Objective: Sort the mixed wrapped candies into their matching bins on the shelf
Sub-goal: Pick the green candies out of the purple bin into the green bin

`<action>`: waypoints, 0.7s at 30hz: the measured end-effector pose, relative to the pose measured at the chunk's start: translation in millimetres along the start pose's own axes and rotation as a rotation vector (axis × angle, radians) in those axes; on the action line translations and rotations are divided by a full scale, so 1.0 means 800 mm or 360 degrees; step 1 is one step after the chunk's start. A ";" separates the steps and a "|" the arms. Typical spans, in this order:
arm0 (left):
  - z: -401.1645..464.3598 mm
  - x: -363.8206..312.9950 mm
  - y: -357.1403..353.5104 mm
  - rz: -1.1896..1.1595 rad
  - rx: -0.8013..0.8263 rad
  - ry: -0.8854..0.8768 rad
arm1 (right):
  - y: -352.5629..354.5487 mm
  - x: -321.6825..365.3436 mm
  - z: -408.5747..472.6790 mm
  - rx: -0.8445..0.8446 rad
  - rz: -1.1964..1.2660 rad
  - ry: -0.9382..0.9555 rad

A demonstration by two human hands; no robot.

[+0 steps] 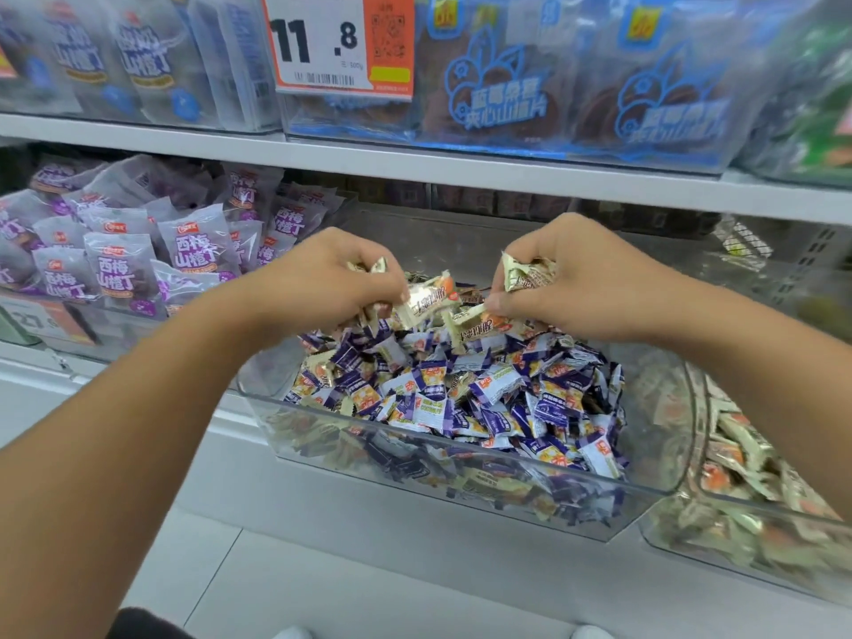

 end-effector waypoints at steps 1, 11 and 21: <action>-0.001 -0.010 -0.003 -0.0067 -0.0002 -0.0023 | 0.011 0.004 -0.012 -0.0051 0.0082 -0.0004; 0.018 -0.192 -0.101 -0.0295 0.0122 -0.0447 | 0.154 -0.094 -0.194 -0.0672 0.0755 -0.0681; 0.057 -0.297 -0.234 -0.0004 0.0489 -0.0349 | 0.147 -0.227 -0.294 -0.1014 0.1831 -0.1515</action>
Point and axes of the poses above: each hand's wrist, its own z-axis towards the middle knuckle, its own y-axis out of the back of the hand, x = y × z, the point moved 9 cm from there along z, towards the middle knuckle, and after that the axes turned 13 degrees about z, right-handed, at the moved point
